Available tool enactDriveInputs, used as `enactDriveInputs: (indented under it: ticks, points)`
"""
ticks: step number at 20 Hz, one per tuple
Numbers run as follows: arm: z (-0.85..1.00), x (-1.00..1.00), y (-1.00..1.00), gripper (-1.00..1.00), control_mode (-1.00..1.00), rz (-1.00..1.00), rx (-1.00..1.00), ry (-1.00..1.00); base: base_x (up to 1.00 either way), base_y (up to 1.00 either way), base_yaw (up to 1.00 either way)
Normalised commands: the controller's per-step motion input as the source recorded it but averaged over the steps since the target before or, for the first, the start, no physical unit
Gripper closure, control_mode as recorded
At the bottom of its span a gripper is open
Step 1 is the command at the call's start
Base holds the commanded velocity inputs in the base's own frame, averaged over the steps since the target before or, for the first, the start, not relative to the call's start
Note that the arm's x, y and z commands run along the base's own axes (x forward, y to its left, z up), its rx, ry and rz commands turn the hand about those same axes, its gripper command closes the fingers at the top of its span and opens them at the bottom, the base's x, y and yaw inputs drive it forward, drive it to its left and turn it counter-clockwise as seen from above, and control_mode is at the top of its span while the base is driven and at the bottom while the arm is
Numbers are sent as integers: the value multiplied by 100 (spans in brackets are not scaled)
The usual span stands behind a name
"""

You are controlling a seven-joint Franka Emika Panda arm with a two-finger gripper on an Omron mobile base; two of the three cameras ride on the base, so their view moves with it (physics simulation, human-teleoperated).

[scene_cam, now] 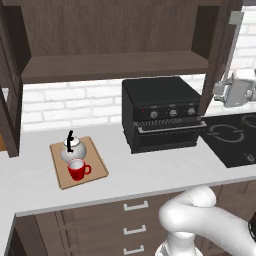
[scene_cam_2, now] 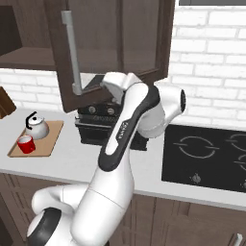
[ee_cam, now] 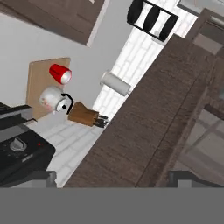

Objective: Pick the kettle from the counter and place it on the tray. Then pick the mug from the cabinet and place it on the tray. Then close the cabinet doors.

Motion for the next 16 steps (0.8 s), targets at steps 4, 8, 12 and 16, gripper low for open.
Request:
enactDriveInputs:
  ticks: [4,8,12,16]
  points:
    - [3,34,78,-100,-100,0,-21,-9,0,0,0]
    - [9,35,72,-100,-100,0,-19,-8,0,0,0]
    - [23,45,66,-100,-100,-8,-15,-2,0,0,0]
    - [16,66,63,-100,-100,-13,-9,0,0,0,0]
